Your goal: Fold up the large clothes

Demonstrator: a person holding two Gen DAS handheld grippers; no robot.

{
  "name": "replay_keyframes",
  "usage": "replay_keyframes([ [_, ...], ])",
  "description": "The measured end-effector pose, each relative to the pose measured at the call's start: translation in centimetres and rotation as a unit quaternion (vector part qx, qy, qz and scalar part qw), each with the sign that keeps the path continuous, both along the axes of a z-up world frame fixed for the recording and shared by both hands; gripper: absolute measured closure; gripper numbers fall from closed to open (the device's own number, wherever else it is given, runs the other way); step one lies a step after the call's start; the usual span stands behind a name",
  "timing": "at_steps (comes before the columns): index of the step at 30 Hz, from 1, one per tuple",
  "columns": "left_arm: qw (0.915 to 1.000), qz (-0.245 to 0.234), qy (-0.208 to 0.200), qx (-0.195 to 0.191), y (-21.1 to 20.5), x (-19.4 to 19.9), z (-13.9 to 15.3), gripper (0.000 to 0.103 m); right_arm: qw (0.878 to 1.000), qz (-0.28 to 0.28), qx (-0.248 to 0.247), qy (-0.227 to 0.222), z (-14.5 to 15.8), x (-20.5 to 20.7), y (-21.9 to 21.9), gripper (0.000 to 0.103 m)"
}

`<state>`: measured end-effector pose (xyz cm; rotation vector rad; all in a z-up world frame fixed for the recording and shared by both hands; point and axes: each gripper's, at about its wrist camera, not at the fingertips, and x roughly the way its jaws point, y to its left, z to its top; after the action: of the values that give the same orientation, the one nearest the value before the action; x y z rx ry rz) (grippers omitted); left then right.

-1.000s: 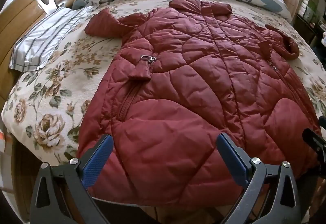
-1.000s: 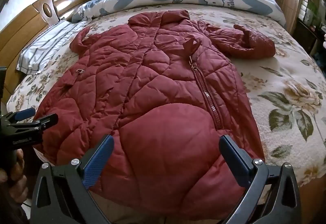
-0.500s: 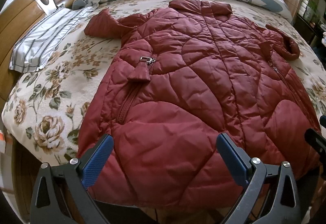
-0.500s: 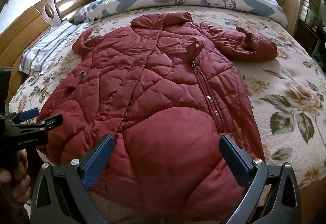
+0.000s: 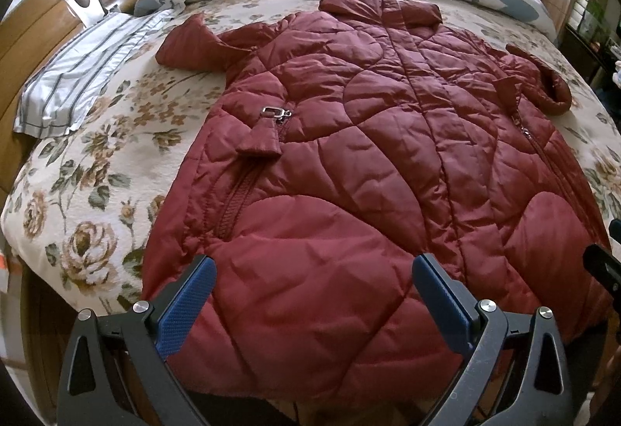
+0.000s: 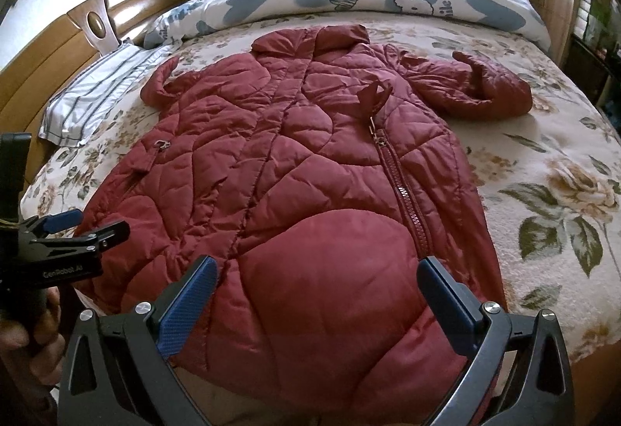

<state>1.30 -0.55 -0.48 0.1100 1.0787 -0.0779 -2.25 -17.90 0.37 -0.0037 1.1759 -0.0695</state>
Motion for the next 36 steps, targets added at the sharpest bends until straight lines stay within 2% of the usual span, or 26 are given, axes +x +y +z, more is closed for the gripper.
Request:
replay_keyframes([
  [11, 0.9998, 0.000, 0.016, -0.011, -0.1, 0.8, -0.4, 0.001, 1.000, -0.003, 0.007, 0.004, -0.5, 0.4, -0.3, 0.000],
  [20, 0.9999, 0.000, 0.012, -0.009, -0.2, 2.1, -0.6, 0.001, 1.000, -0.016, 0.023, 0.003, -0.3, 1.5, -1.8, 0.000],
  [27, 0.9998, -0.003, 0.013, -0.013, -0.2, 3.5, 0.0, 0.001, 0.999, -0.032, 0.036, -0.018, 0.8, 3.2, -3.9, 0.000],
  [34, 0.9991, 0.004, -0.002, -0.042, 0.0, 5.1, 1.3, 0.001, 0.997, -0.059, 0.028, -0.036, 1.9, 5.9, -7.8, 0.000],
  [36, 0.9997, 0.008, 0.002, -0.025, 0.0, 5.6, 1.3, 0.001, 0.996, -0.071, 0.024, -0.044, 2.2, 6.8, -9.2, 0.000],
])
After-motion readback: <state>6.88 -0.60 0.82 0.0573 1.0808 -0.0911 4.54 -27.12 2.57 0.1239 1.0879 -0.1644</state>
